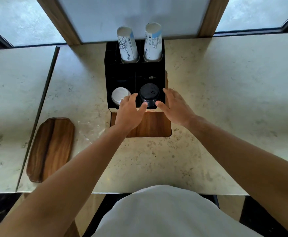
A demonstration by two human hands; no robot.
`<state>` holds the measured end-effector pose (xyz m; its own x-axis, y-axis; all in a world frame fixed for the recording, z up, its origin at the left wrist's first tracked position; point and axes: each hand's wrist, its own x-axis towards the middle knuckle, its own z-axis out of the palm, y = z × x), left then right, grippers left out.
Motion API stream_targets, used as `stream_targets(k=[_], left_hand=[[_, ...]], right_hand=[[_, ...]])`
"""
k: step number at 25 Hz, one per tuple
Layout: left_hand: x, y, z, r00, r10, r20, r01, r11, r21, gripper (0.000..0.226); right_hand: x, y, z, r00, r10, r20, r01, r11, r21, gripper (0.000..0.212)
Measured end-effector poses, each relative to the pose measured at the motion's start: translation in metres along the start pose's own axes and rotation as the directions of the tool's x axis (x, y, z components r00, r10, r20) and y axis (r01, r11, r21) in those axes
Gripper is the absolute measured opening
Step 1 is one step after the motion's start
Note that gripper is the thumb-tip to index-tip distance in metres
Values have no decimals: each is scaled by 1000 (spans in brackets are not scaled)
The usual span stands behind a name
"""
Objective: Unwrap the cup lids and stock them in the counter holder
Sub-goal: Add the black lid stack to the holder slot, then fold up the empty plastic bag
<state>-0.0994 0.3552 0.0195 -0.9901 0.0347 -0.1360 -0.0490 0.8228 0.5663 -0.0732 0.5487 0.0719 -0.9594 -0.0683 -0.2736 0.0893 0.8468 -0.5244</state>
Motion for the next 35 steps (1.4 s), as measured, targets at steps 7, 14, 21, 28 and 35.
stream_targets(k=[7,14,21,28,35], left_hand=[[-55,-13,-9,992,-89,94,78,991,111,67],[-101,-52,-24,983,-177,46,170,978,121,62],[-123,-126,-62,976,-214,-31,215,976,22,57],[-140,-221,-102,950,-311,-14,312,949,51,53],[-129,-245,-101,931,-352,94,356,934,-28,48]], right_hand=[[-31,8,29,996,-11,86,13,1000,-20,70],[-43,-13,78,982,-77,174,80,997,-8,70],[-46,-78,147,959,-86,270,91,996,-3,64],[-43,-146,211,942,10,336,-27,998,48,59],[-35,-168,231,937,126,327,-215,943,254,16]])
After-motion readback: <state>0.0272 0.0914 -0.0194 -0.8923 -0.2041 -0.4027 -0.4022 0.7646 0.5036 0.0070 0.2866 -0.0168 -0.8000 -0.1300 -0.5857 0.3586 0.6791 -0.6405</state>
